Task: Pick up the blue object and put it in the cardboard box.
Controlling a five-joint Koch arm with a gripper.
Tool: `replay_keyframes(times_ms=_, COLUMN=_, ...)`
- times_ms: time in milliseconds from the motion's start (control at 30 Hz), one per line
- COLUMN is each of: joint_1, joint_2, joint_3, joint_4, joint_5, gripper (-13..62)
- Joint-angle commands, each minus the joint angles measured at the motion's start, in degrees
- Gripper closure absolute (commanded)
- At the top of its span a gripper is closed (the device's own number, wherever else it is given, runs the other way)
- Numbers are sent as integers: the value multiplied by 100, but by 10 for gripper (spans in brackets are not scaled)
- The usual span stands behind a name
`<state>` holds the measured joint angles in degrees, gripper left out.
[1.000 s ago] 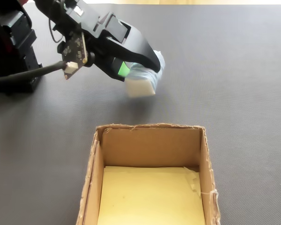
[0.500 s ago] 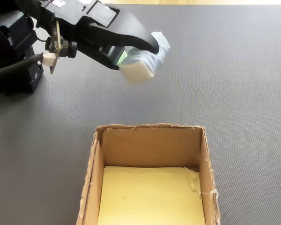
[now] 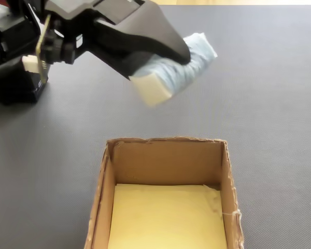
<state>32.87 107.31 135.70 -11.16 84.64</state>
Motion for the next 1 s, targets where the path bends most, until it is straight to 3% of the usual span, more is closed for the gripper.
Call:
replay_keyframes(times_ms=0, joint_1=97, joint_2=-18, joint_3=-624, joint_4=-492, joint_5=0, gripper=441)
replay_keyframes(times_ms=133, joint_1=844, joint_2=-993, joint_3=-1450, joint_4=-466, joint_5=0, gripper=441)
replay_keyframes(times_ms=333, joint_1=1143, joint_2=-1362, joint_3=-1775, joint_4=-387, joint_5=9, gripper=435)
replay_keyframes(times_ms=400, joint_1=1222, joint_2=-1371, joint_3=-1986, joint_4=378, joint_5=79, gripper=300)
replay_keyframes(times_ms=467, joint_1=1283, joint_2=-1345, joint_3=-1969, joint_4=431, joint_5=88, gripper=288)
replay_keyframes(times_ms=567, joint_1=1292, joint_2=-1327, joint_3=-1995, joint_4=589, joint_5=141, gripper=201)
replay_keyframes(times_ms=967, joint_1=932, joint_2=-431, joint_3=-1406, joint_4=668, joint_5=325, gripper=172)
